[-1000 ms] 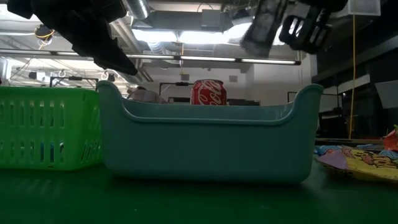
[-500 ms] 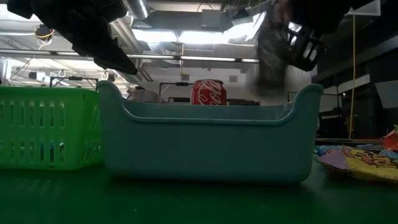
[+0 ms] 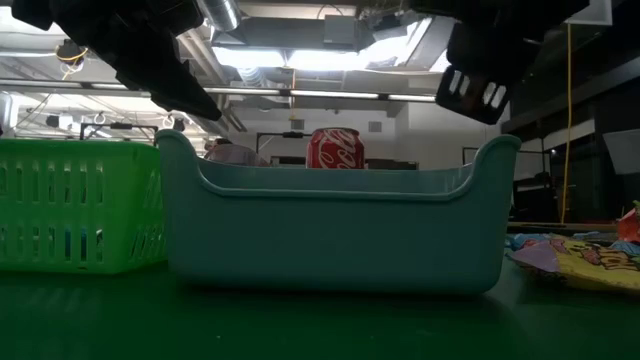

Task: Sort candy
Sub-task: Put the blue candy into the green bin

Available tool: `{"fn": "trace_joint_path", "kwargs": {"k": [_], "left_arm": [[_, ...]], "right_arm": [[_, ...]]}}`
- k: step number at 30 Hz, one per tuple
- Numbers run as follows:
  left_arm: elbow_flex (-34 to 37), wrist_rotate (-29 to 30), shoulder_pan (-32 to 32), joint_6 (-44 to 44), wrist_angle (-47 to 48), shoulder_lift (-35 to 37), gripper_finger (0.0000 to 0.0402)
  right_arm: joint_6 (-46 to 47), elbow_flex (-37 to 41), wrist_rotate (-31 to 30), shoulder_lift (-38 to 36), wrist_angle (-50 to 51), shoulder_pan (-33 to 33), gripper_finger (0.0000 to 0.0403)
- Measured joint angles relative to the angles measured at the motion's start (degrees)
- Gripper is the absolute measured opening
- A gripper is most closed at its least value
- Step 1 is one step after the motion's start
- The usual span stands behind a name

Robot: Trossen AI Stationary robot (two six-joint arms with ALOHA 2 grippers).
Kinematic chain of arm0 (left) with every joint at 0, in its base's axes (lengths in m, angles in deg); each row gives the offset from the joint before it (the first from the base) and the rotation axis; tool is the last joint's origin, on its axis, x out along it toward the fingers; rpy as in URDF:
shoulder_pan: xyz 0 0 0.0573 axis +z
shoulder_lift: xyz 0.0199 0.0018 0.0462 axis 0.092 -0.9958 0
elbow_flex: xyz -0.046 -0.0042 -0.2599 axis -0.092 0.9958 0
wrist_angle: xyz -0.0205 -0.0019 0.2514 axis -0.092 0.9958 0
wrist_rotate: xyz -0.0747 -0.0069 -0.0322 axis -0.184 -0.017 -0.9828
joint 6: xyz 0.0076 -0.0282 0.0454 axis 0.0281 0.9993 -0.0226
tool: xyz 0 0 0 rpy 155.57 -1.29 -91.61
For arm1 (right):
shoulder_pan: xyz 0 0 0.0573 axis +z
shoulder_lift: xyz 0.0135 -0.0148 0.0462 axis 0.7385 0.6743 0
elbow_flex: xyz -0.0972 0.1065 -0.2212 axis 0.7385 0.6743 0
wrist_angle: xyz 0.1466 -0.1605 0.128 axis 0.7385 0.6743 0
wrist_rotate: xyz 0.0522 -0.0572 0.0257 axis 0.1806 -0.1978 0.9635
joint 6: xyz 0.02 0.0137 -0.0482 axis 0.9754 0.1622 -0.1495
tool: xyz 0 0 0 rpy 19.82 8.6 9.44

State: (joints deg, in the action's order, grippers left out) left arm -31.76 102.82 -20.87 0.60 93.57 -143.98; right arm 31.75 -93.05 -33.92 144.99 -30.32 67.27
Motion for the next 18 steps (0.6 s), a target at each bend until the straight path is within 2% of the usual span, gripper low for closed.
{"fn": "trace_joint_path", "kwargs": {"k": [4,6,9,15,18], "left_arm": [[0.0,0.0,0.0,0.0,0.0,0.0,0.0107],[0.0,0.0,0.0,0.0,0.0,0.0,0.0107],[0.0,0.0,0.0,0.0,0.0,0.0,0.0107],[0.0,0.0,0.0,0.0,-0.1,0.0,0.0107],[0.0,0.0,0.0,0.0,-0.1,0.0,0.0107]], "right_arm": [[-3.2,0.0,-0.2,-4.1,11.4,-2.5,0.0116],[-4.9,0.0,-2.4,-6.4,18.9,-3.8,0.0116],[-6.9,0.0,-8.5,-10.2,33.4,-5.8,0.0116],[-6.2,0.0,-25.0,-14.0,63.7,-11.0,0.0115],[-6.3,0.1,-28.7,-14.0,71.8,-14.8,0.0115]]}}
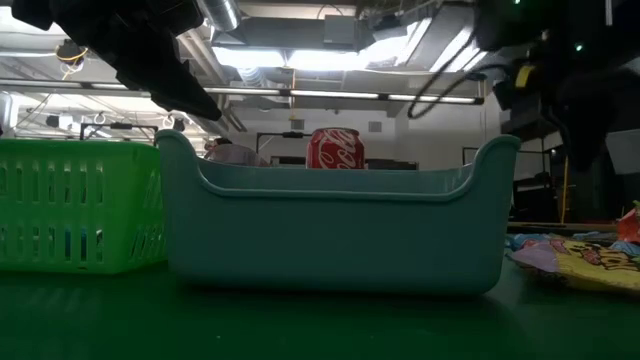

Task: Sort candy
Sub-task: Put the blue candy into the green bin

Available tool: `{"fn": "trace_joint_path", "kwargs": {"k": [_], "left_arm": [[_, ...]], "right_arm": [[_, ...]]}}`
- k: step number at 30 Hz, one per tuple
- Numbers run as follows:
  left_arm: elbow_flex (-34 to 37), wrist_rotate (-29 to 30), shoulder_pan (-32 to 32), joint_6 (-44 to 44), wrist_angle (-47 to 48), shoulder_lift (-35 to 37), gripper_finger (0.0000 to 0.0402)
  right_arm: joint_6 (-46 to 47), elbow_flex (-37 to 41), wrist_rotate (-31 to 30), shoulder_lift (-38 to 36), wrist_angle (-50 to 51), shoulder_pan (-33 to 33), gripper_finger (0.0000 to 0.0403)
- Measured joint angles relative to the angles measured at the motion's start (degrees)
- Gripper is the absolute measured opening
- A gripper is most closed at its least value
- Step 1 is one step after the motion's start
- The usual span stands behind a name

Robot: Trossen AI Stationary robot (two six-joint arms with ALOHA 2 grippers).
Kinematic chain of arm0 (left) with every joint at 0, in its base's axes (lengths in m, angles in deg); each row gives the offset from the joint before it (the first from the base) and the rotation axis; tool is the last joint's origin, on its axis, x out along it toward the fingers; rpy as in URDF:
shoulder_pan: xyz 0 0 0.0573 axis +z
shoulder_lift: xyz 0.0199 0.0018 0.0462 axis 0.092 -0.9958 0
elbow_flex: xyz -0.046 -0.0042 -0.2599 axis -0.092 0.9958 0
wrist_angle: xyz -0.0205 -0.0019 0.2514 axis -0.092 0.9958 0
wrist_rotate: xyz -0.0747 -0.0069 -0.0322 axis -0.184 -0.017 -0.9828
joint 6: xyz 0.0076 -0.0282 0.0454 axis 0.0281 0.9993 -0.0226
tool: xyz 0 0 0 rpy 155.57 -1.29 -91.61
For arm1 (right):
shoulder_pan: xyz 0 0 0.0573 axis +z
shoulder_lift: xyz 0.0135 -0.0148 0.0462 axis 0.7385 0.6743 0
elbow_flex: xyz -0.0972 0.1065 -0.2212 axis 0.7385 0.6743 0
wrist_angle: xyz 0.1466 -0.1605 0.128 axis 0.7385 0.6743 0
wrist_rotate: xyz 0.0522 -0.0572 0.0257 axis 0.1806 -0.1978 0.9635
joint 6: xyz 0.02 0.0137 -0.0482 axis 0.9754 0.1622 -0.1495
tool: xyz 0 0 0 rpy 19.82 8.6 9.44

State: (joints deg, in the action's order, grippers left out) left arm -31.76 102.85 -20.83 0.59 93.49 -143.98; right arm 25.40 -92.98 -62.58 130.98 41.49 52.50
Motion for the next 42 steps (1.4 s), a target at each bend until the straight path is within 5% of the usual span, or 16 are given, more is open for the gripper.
{"fn": "trace_joint_path", "kwargs": {"k": [15,25,42], "left_arm": [[0.0,0.0,0.0,0.0,0.0,0.0,0.0107],[0.0,0.0,0.0,0.0,0.0,0.0,0.0107],[0.0,0.0,0.0,0.0,0.0,0.0,0.0107]], "right_arm": [[-25.2,0.0,1.6,0.0,1.4,-11.9,0.0115],[-25.8,5.8,2.9,0.0,3.0,-15.6,0.0115],[-23.7,13.1,4.5,1.0,-7.8,-15.8,0.0115]]}}
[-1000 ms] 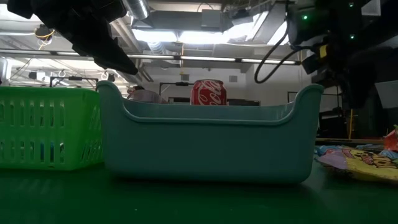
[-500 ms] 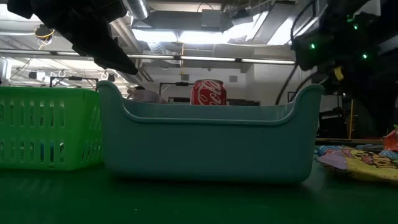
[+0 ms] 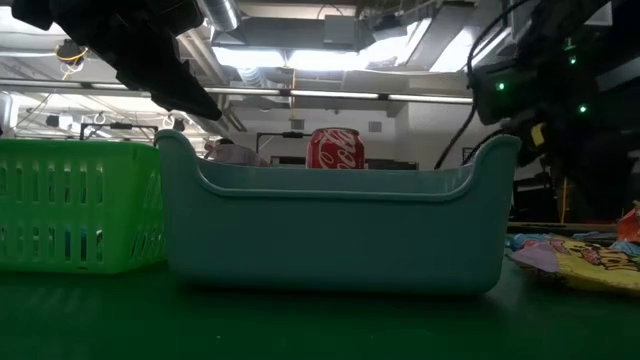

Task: Sort candy
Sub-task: Put the blue candy into the green bin

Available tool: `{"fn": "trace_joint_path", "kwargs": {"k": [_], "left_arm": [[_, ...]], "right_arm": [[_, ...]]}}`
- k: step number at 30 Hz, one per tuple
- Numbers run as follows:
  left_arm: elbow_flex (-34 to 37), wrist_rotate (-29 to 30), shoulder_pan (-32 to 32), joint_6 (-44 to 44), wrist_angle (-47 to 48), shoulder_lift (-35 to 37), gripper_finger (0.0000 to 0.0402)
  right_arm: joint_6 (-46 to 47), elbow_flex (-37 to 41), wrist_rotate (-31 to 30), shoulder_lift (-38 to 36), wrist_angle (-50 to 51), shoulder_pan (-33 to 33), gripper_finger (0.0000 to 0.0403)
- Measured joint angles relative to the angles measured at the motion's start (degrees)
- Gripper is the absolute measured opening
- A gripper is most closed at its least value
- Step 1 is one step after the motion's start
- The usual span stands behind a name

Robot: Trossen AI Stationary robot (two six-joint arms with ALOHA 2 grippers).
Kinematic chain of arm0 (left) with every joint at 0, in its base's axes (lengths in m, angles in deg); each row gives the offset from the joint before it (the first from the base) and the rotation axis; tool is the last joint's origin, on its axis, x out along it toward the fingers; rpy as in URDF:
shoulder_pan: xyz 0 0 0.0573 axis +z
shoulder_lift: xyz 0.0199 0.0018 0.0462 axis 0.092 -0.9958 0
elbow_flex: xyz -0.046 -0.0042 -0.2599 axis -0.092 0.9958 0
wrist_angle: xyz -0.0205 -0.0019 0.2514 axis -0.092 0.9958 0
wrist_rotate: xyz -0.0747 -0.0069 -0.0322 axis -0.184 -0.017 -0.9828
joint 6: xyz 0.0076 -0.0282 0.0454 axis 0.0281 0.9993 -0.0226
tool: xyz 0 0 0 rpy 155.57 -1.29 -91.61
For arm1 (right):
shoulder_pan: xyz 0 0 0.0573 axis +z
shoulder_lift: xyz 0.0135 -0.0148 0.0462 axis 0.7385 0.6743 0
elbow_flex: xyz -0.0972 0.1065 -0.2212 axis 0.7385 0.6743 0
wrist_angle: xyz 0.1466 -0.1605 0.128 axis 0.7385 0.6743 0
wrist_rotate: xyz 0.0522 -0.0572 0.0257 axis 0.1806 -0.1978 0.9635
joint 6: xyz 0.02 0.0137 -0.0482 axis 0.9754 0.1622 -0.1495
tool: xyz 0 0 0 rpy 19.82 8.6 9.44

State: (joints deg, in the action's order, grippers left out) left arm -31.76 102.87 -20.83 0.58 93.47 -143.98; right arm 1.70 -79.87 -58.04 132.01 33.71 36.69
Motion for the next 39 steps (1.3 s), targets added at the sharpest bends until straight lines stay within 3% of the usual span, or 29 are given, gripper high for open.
{"fn": "trace_joint_path", "kwargs": {"k": [18,35,39], "left_arm": [[0.0,0.0,0.0,0.0,0.0,0.0,0.0107],[0.0,0.0,0.0,0.0,0.0,0.0,0.0107],[0.0,0.0,0.0,0.0,0.0,0.0,0.0107]], "right_arm": [[0.2,0.3,-0.6,12.5,0.0,0.0,0.0115],[-1.2,-2.8,-0.6,12.9,0.2,0.0,0.0115],[-2.8,-3.9,-3.0,12.9,-0.4,0.0,0.0115]]}}
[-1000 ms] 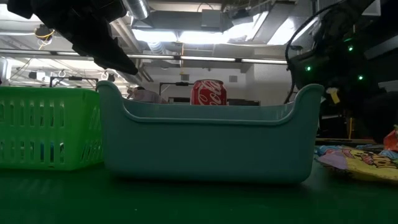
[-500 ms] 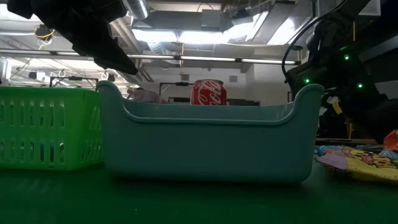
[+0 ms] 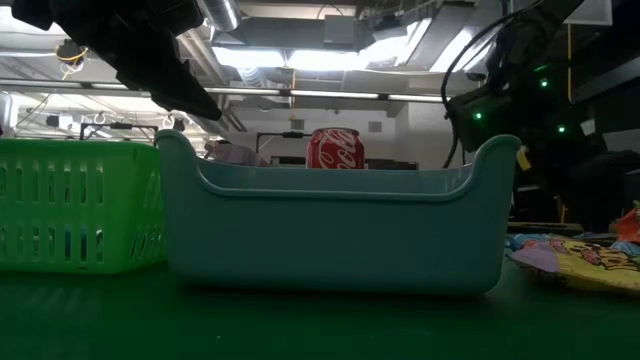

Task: Sort candy
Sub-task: Put the blue candy into the green bin

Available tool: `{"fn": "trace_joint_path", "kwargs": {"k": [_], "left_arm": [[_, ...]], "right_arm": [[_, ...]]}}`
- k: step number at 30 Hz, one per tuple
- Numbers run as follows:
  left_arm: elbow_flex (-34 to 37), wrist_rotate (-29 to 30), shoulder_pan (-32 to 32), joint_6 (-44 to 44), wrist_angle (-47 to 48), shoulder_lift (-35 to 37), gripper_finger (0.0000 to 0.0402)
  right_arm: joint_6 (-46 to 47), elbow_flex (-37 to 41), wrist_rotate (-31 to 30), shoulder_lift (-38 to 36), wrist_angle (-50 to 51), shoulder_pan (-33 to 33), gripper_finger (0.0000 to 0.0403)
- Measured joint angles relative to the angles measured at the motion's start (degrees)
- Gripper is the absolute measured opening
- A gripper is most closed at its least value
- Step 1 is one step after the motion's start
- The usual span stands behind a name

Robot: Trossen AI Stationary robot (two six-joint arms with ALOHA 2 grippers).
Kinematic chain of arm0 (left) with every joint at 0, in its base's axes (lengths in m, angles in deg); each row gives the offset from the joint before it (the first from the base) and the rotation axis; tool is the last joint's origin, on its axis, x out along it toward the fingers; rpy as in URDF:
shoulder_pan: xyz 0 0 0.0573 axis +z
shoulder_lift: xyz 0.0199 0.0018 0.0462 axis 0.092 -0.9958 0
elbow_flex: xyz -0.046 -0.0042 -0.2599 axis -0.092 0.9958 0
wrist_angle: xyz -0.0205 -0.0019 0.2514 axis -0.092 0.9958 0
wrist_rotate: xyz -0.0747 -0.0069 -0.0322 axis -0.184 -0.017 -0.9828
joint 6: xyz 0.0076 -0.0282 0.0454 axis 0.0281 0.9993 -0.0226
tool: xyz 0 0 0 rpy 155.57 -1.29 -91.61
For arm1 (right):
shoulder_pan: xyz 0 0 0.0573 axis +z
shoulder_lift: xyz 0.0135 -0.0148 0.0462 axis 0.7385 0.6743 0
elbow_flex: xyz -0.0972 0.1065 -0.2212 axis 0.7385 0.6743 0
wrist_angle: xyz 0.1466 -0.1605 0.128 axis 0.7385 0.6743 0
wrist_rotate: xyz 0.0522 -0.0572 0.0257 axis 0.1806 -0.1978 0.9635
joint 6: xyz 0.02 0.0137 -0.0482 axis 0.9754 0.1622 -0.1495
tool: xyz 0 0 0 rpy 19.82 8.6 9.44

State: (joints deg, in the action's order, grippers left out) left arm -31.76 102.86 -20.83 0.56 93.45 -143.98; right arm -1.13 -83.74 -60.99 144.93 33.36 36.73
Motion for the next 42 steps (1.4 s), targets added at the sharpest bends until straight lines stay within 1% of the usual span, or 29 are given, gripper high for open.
{"fn": "trace_joint_path", "kwargs": {"k": [8,13,15,19,22,33,35,40,42], "left_arm": [[0.0,0.0,0.0,0.0,0.0,0.0,0.0107],[0.0,0.0,-0.1,0.0,0.0,0.0,0.0107],[0.0,0.0,0.0,0.0,0.0,0.0,0.0107],[0.0,0.0,0.0,0.0,0.0,0.0,0.0107],[0.0,0.0,0.0,0.0,0.0,0.0,0.0107],[0.0,0.0,0.0,0.0,0.0,0.0,0.0107],[0.0,0.0,0.0,0.0,0.0,0.0,0.0107],[0.0,0.0,0.0,0.0,0.0,0.0,0.0107],[0.0,0.0,0.0,0.0,0.0,0.0,0.0107]], "right_arm": [[-0.4,0.0,0.0,0.0,-0.4,0.0,0.0115],[-7.6,0.1,1.6,0.1,-3.1,0.0,0.0115],[-8.9,0.1,1.6,0.4,-3.8,0.0,0.0115],[-9.0,0.2,2.2,0.4,-6.4,0.0,0.0115],[-9.0,0.2,3.0,0.5,-6.2,0.0,0.0115],[-9.0,-0.1,3.0,5.3,-5.5,0.0,0.0114],[-9.0,-0.1,3.0,5.3,-5.5,0.0,0.0107],[-9.0,-0.1,3.0,5.3,-5.4,0.0,0.0068],[-9.0,-0.1,3.0,5.3,-5.4,0.0,0.0063]]}}
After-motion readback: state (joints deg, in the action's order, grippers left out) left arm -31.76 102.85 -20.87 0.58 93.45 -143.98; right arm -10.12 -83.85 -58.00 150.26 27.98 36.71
